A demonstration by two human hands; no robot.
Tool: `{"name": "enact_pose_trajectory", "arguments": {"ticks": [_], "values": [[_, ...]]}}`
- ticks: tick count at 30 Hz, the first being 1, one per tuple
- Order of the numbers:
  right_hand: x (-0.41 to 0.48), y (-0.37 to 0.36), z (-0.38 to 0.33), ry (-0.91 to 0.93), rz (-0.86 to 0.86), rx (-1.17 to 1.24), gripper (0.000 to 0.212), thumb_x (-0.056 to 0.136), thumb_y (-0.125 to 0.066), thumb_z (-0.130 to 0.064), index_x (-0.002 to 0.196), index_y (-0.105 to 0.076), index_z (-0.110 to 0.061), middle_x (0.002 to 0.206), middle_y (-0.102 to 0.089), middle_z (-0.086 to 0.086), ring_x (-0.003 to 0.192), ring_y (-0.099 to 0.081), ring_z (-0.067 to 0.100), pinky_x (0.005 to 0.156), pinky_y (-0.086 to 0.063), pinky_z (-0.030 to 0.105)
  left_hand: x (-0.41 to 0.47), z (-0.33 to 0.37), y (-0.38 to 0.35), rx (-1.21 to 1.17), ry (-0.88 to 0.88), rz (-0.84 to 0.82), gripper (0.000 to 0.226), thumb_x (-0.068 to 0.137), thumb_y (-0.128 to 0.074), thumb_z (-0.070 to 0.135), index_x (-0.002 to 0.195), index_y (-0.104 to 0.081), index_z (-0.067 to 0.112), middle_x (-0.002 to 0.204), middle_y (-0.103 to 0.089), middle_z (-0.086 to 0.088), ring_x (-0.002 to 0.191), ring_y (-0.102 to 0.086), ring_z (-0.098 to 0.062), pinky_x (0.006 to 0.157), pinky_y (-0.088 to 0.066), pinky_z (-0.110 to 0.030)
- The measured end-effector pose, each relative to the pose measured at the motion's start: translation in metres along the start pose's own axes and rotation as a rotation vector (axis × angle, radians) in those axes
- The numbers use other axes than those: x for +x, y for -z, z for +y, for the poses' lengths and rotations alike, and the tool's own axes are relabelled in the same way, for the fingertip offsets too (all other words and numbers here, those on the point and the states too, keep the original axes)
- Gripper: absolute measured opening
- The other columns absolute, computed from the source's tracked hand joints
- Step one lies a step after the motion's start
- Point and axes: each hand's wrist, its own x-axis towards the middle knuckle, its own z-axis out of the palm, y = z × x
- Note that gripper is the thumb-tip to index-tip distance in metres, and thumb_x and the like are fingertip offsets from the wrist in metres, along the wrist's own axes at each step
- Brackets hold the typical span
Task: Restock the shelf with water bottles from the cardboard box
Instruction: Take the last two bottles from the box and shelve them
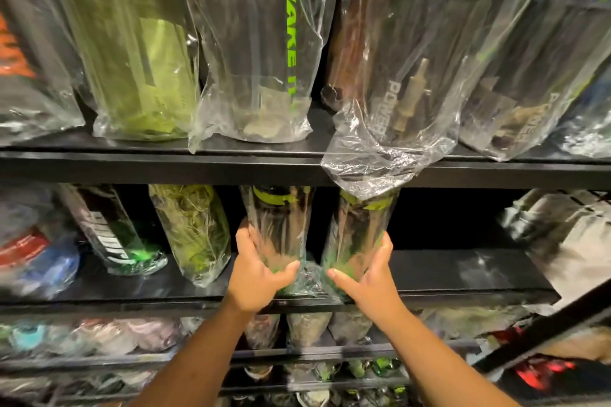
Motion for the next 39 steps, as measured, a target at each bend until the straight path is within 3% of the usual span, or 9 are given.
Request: {"name": "enact_pose_trajectory", "arguments": {"ticks": [5, 9, 13, 17, 21, 27, 29, 36, 39], "values": [[0.018, 0.001, -0.001, 0.011, -0.027, -0.078, 0.082, 0.078, -0.087, -0.025, 0.129, -0.023, -0.015, 0.123, -0.044, -0.014, 0.103, -0.052, -0.006, 0.092, -0.039, 0.02, 0.009, -0.006, 0.001, 0.021, -0.032, 0.043, 0.075, 0.062, -0.083, 0.039, 0.107, -0.027, 0.016, 0.093, -0.037, 0.009, 0.083, -0.043, -0.017, 0.075, -0.037, -0.014], [0.033, -0.006, -0.002, 0.001, -0.052, -0.055, 0.071, 0.079, -0.087, -0.027, 0.124, -0.033, -0.019, 0.121, -0.053, -0.01, 0.11, -0.056, -0.001, 0.1, -0.046, 0.026, 0.022, -0.013, 0.002, -0.005, 0.049, -0.004, 0.086, 0.064, -0.082, 0.044, 0.108, -0.04, -0.017, 0.087, -0.046, -0.004, 0.082, -0.052, -0.021, 0.08, -0.046, -0.02], [0.044, -0.01, -0.002, -0.004, -0.06, -0.058, 0.049, 0.078, -0.087, -0.025, 0.116, -0.055, -0.023, 0.111, -0.068, -0.008, 0.104, -0.065, 0.001, 0.101, -0.052, 0.032, 0.032, -0.037, 0.002, -0.048, 0.17, -0.024, 0.112, 0.062, -0.078, 0.074, 0.107, -0.044, -0.023, 0.096, -0.061, -0.029, 0.098, -0.069, -0.035, 0.092, -0.054, -0.056], [0.048, -0.01, 0.001, -0.038, -0.058, -0.045, 0.047, 0.08, -0.085, -0.012, 0.107, -0.049, -0.028, 0.106, -0.065, -0.01, 0.091, -0.065, -0.008, 0.087, -0.051, 0.016, 0.033, -0.031, 0.004, -0.082, 0.266, -0.044, 0.102, 0.06, -0.084, 0.056, 0.112, -0.041, -0.02, 0.085, -0.067, -0.022, 0.091, -0.074, -0.024, 0.088, -0.058, -0.051], [0.051, -0.014, 0.002, -0.085, -0.036, -0.069, 0.048, 0.079, -0.086, -0.013, 0.108, -0.048, -0.02, 0.107, -0.06, -0.006, 0.094, -0.061, -0.001, 0.095, -0.052, 0.027, 0.036, -0.025, 0.005, -0.03, 0.268, -0.031, 0.093, 0.057, -0.08, 0.058, 0.109, -0.049, -0.013, 0.071, -0.068, -0.022, 0.072, -0.071, -0.037, 0.062, -0.055, -0.053], [0.047, -0.014, 0.005, -0.073, 0.032, -0.145, 0.055, 0.071, -0.091, -0.036, 0.105, -0.055, -0.013, 0.1, -0.063, 0.0, 0.09, -0.065, 0.012, 0.079, -0.056, 0.03, 0.018, -0.011, 0.003, -0.045, 0.147, 0.016, 0.087, 0.073, -0.088, 0.014, 0.139, -0.032, 0.007, 0.111, -0.053, 0.01, 0.105, -0.058, 0.001, 0.1, -0.048, -0.022], [0.044, -0.013, 0.005, -0.048, 0.044, -0.147, 0.057, 0.069, -0.091, -0.039, 0.105, -0.053, -0.015, 0.101, -0.062, -0.001, 0.091, -0.064, 0.009, 0.081, -0.056, 0.031, 0.015, -0.011, 0.004, -0.052, 0.139, 0.014, 0.096, 0.074, -0.088, 0.015, 0.147, -0.025, 0.014, 0.126, -0.05, 0.006, 0.116, -0.054, -0.004, 0.106, -0.043, -0.023], [0.039, -0.01, 0.009, -0.054, 0.013, -0.154, 0.076, 0.055, -0.076, -0.067, 0.109, -0.051, -0.019, 0.108, -0.058, 0.005, 0.094, -0.063, 0.014, 0.084, -0.057, 0.037, 0.006, -0.006, 0.007, -0.003, 0.212, -0.017, 0.083, 0.078, -0.086, 0.016, 0.138, -0.029, 0.009, 0.108, -0.048, 0.005, 0.104, -0.054, -0.017, 0.092, -0.045, -0.028], [0.037, -0.009, 0.007, -0.042, 0.007, -0.161, 0.064, 0.067, -0.086, -0.051, 0.108, -0.05, -0.018, 0.109, -0.057, 0.006, 0.095, -0.062, 0.017, 0.085, -0.055, 0.037, 0.003, -0.008, 0.006, -0.005, 0.269, -0.023, 0.077, 0.079, -0.085, 0.024, 0.134, -0.032, 0.012, 0.111, -0.052, 0.004, 0.101, -0.057, -0.013, 0.084, -0.044, -0.02]]}}
